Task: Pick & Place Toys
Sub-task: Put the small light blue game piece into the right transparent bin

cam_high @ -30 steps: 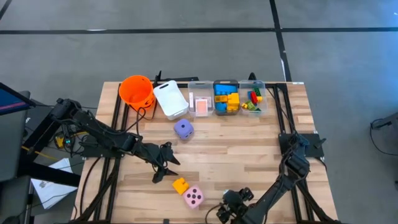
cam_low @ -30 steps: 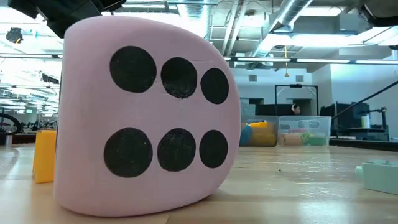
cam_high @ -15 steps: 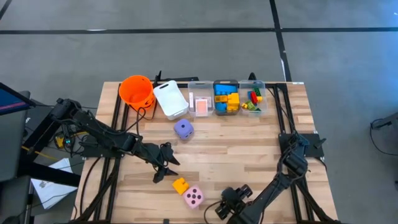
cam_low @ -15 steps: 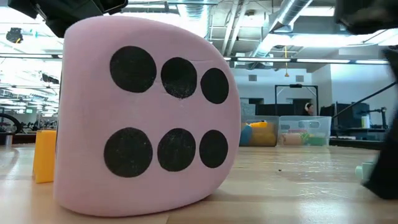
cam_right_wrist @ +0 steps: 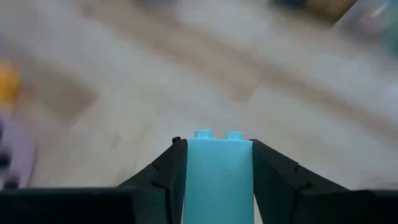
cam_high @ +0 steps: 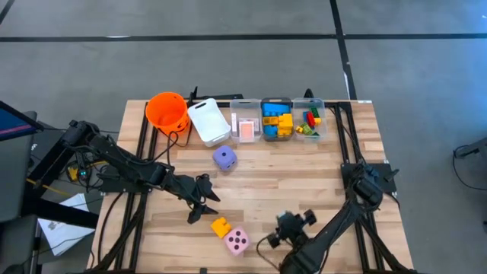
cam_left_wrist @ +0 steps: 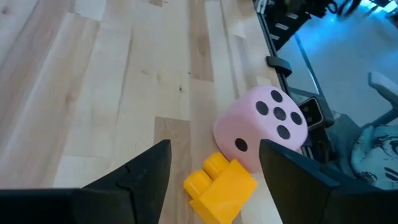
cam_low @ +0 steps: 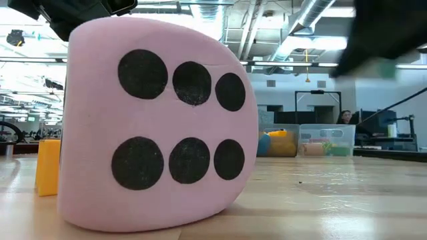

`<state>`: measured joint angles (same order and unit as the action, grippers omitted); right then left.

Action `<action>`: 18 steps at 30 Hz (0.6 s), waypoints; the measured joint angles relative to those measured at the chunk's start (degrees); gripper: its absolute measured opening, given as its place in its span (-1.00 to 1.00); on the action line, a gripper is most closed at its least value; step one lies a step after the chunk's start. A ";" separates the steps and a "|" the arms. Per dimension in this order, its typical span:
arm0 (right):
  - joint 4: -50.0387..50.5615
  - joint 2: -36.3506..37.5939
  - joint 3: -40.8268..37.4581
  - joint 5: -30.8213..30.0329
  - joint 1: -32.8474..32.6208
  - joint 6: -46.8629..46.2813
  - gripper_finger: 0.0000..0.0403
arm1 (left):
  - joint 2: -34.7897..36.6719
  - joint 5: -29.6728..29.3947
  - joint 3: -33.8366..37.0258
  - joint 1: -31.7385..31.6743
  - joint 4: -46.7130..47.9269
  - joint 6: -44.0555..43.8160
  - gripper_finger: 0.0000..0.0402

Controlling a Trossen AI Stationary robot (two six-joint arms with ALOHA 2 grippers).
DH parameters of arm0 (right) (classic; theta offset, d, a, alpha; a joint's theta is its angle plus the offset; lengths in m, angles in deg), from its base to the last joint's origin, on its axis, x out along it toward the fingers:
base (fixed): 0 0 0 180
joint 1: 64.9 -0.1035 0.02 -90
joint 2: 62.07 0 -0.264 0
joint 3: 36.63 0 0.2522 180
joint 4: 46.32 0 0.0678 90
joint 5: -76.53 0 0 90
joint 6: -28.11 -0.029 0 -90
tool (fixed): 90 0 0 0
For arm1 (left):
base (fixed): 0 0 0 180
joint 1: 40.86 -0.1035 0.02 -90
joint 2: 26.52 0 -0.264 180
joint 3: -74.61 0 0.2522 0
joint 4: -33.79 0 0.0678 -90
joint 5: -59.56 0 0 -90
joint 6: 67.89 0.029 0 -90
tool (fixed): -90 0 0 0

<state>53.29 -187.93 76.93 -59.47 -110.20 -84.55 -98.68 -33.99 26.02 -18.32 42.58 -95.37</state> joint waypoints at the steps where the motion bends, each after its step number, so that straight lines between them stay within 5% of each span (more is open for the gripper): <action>1: 2.73 1.16 0.02 -1.23 0.41 -1.09 -0.32 | 0.00 -0.30 0.00 0.00 0.02 0.02 0.18; 9: 4.02 9.20 -1.40 -15.88 7.78 8.55 -0.29 | 0.00 -9.00 0.00 -0.13 -0.52 0.15 0.18; 18: 4.17 15.73 -1.45 -22.93 28.05 31.83 -0.29 | 0.00 -14.96 -0.02 -0.41 0.14 0.18 0.18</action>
<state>57.46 -172.21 75.48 -82.39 -82.14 -52.72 -98.68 -48.96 25.99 -18.73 42.72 -95.19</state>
